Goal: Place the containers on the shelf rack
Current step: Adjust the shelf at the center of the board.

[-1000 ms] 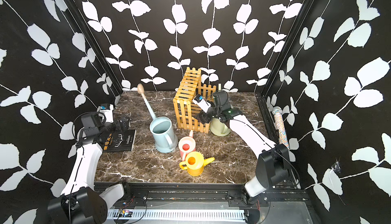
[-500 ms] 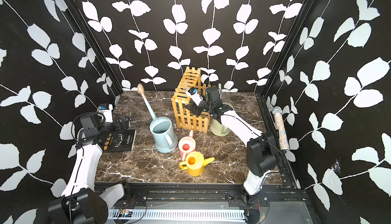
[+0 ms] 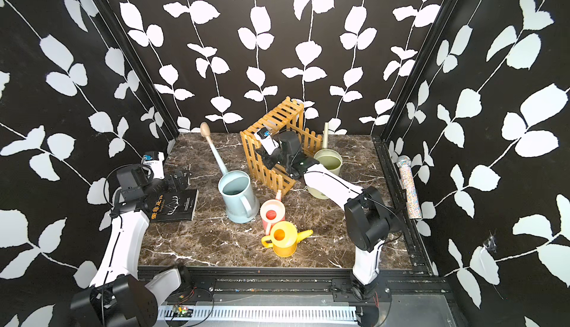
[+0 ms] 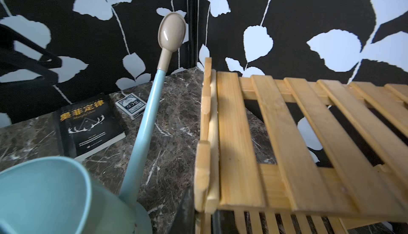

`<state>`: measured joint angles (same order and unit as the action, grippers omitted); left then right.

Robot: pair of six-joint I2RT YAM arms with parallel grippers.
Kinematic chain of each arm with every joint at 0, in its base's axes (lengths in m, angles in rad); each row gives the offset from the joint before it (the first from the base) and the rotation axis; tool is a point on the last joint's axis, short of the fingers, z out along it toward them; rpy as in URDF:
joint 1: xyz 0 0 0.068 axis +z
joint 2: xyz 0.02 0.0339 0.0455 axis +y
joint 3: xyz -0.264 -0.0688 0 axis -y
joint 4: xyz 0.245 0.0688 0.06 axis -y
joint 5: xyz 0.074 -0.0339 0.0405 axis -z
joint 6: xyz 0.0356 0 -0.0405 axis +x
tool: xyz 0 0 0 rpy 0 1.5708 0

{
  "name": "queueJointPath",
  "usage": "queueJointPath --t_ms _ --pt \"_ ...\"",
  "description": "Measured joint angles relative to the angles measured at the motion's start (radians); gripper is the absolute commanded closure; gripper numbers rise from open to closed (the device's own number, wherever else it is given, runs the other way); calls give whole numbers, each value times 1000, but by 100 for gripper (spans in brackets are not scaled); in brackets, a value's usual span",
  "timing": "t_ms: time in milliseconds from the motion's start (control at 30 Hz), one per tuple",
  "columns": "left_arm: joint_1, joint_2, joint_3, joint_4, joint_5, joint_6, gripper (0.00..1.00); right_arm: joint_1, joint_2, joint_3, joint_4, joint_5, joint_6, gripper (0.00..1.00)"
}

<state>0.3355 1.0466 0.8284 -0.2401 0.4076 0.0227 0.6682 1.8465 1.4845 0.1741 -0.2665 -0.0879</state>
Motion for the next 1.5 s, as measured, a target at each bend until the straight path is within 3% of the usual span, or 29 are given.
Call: queueJointPath --t_ms 267,567,1067,1500 --pt "0 0 -6 7 4 -1 2 89 197 230 27 284 18 97" --pt "0 -6 -10 8 7 -2 1 90 369 486 -37 499 102 98" --pt "0 -14 -13 14 22 -4 2 90 585 846 -170 642 259 97" --pt "0 -15 -14 22 23 -5 2 91 672 993 -219 731 285 95"
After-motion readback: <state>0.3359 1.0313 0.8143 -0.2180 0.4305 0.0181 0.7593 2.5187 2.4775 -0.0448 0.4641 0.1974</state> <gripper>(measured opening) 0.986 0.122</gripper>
